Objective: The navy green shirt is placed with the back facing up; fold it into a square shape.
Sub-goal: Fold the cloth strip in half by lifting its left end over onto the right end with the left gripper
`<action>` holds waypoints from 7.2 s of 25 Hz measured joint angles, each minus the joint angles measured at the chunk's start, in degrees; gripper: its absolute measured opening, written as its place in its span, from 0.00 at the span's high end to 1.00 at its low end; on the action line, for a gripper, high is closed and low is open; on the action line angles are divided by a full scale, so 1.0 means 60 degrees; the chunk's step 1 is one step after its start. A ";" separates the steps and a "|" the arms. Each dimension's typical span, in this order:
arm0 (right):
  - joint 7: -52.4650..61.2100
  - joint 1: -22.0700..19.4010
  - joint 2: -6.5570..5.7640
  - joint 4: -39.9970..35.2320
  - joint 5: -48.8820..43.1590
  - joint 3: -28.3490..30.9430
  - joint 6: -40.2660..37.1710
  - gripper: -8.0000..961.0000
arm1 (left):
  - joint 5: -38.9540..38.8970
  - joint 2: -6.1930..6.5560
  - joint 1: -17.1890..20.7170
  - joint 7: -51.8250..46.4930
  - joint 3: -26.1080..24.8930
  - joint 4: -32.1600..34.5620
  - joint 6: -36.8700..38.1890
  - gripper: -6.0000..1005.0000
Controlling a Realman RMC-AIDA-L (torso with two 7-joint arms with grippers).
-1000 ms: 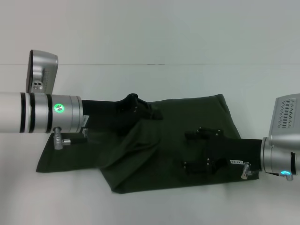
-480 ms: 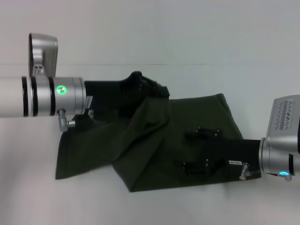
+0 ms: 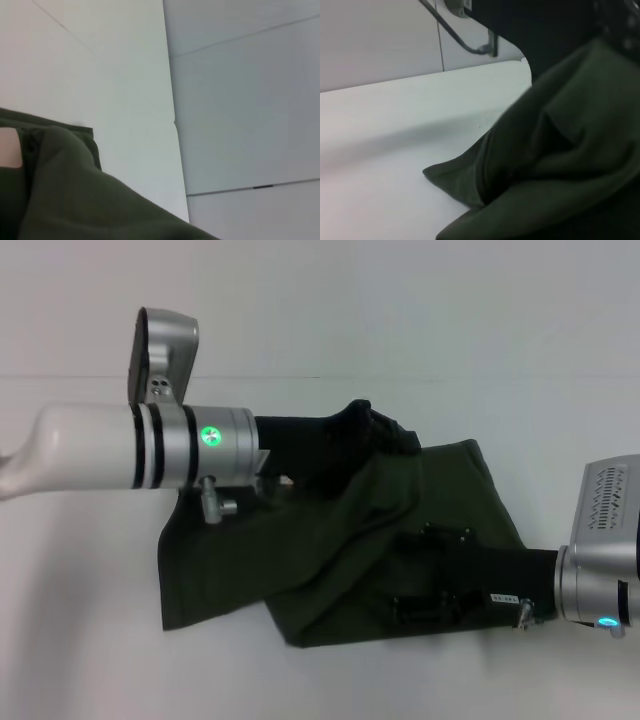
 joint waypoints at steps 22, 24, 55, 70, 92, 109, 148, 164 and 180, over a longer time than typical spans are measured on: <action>-0.0011 -0.1764 -0.0102 -0.0419 -0.0015 0.0688 -0.1261 0.03 | -0.1838 -0.0010 -0.0208 0.3498 0.0036 -0.2104 -0.0883 0.61; -0.0026 -0.1840 -0.0103 -0.0443 -0.0026 0.0862 -0.1392 0.03 | -0.1775 0.0002 -0.0162 0.3496 0.0221 -0.2041 -0.0906 0.47; -0.0069 -0.1925 -0.0098 -0.0357 -0.0085 0.0954 -0.1506 0.03 | -0.1736 0.0020 -0.1735 0.2591 0.4158 -0.1143 -0.0973 0.10; -0.0083 -0.2049 -0.0103 -0.0391 -0.0121 0.0922 -0.1506 0.03 | -0.0825 0.0218 -0.1498 0.1541 0.4789 0.0446 -0.0694 0.10; 0.1391 -0.1798 -0.0394 -0.0811 -0.0056 0.3390 -0.4351 0.03 | -0.2836 0.0994 0.2984 0.6082 -0.0749 0.1226 0.4466 0.10; 0.5892 0.0062 -0.0068 -0.4430 -0.2348 0.0643 -0.1210 0.03 | -0.2915 0.1215 0.4684 0.7495 -0.1014 0.0717 0.4830 0.10; 0.8280 0.0292 -0.0024 -0.4647 -0.3367 -0.0827 0.0034 0.90 | -0.2964 0.1288 0.4881 0.8072 -0.1230 0.0359 0.4156 0.10; 0.8014 -0.0072 -0.0116 -0.2165 -0.1768 0.2405 0.0605 0.90 | -0.2952 0.1273 0.4914 0.8198 -0.1229 0.0221 0.3936 0.10; 0.7328 -0.0644 -0.0136 -0.0216 -0.0795 0.4872 0.0782 0.89 | -0.2982 0.1268 0.4840 0.8186 -0.1295 0.0062 0.3874 0.10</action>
